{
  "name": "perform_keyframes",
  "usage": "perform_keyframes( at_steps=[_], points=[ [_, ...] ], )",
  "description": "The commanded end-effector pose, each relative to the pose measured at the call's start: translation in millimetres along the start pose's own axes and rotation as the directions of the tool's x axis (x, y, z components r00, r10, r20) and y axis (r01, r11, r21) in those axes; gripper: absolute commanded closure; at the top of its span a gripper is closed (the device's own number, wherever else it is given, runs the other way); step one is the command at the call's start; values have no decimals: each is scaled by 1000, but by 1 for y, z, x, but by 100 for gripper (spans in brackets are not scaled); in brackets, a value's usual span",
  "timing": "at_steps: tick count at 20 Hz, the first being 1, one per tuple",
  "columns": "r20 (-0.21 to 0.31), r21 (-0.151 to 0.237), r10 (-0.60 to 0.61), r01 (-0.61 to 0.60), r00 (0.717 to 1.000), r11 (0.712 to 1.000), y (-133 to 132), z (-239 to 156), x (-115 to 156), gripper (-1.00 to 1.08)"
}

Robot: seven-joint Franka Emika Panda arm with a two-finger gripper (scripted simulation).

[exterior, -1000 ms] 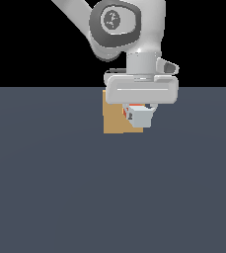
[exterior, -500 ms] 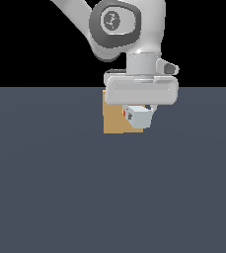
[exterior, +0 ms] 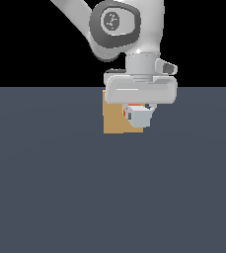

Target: Insert the peg into the horizontal hole in a box.

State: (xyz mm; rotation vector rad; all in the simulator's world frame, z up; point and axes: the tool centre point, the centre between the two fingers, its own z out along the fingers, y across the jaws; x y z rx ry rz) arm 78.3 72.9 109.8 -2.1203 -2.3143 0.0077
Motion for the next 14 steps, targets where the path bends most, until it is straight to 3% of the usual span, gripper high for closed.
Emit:
perform_keyframes(
  at_steps=[1, 9, 14],
  points=[
    [-1, -5, -2, 2, 1000, 1000, 1, -3, 12, 108],
    [-1, -8, -2, 2, 1000, 1000, 1, -5, 73, 108],
    [-1, -9, -2, 2, 1000, 1000, 1, -5, 90, 108]
  ],
)
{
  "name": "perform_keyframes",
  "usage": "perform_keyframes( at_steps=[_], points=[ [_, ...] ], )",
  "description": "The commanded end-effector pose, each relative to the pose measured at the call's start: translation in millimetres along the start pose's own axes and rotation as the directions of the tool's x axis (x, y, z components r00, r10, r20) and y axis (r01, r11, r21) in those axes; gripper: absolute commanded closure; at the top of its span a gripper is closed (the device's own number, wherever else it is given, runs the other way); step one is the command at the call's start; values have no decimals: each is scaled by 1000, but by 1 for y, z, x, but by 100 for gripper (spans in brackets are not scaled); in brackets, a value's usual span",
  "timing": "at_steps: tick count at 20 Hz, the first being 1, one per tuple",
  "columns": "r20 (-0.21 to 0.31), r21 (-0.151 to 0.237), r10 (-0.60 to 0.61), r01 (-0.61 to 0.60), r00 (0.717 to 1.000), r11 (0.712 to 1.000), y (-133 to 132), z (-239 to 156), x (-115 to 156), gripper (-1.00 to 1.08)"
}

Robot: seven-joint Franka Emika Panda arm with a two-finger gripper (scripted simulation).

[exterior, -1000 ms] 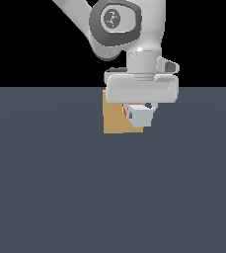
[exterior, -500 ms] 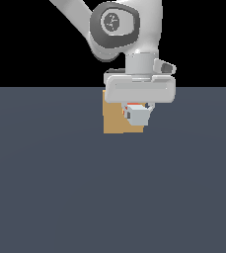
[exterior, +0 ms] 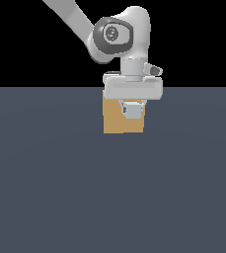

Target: Insert the peg into the horizontal hole in a box.

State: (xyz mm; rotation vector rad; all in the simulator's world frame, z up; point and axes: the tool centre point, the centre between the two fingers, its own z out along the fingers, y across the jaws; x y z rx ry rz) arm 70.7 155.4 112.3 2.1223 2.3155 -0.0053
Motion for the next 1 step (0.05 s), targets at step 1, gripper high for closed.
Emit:
perform_keyframes(
  at_steps=[1],
  points=[
    [-3, -6, -2, 2, 1000, 1000, 2, -3, 8, 108]
  ],
)
